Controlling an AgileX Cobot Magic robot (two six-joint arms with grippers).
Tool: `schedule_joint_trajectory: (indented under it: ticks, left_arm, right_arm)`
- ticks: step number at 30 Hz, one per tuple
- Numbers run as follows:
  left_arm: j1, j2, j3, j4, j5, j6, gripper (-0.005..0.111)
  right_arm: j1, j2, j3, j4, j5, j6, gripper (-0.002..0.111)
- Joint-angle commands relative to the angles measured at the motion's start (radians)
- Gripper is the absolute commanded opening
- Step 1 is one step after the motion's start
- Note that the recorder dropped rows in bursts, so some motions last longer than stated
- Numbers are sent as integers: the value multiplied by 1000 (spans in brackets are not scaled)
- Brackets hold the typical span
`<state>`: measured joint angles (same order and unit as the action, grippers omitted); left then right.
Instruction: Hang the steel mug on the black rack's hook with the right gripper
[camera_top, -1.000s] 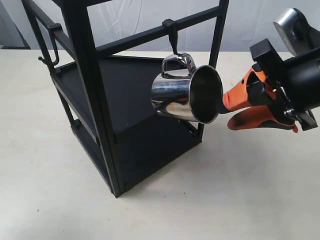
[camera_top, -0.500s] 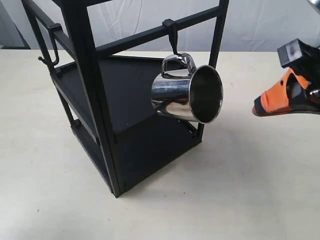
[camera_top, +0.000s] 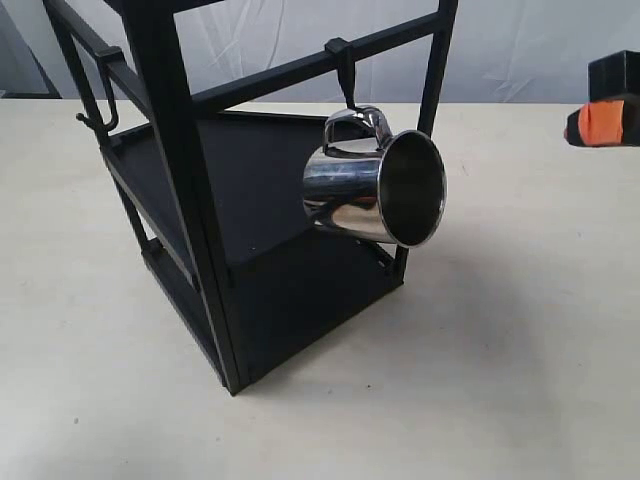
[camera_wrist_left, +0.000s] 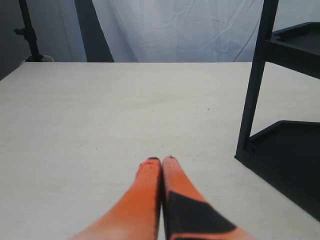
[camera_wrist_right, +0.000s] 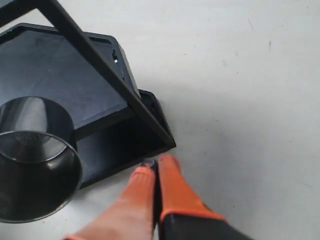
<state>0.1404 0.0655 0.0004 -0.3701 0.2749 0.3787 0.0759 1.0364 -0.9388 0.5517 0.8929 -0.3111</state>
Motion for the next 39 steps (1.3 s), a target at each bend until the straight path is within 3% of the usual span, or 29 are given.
schedule_joint_trajectory:
  ticks: [1,4,9,17,30,34,39]
  left_arm:
    - [-4,-7,0,-14,-16,1,2]
    - [-4,-7,0,-14,-16,1,2]
    - [-4,-7,0,-14,-16,1,2]
    - [-4,-7,0,-14,-16,1,2]
    - [-4,-7,0,-14,-16,1,2]
    - [-4,-7,0,-14,-16,1,2]
    - [-4,-7,0,-14,-16,1,2]
  right_arm:
    - [-6,-10,-6,-44,-15,-16,0]
    - [-6,-77,-1,-234,-57,-11,0]
    - [-6,-365,185,-245,-436,-11,0]
    - [-6,-690,550,-187,-748,-2,0]
    - [-6,-730,888,-174,-915,19,0]
    - [-13,-776,939,-158,-900,26,0]
    - [-109,-873,939,-154,-778,68,0]
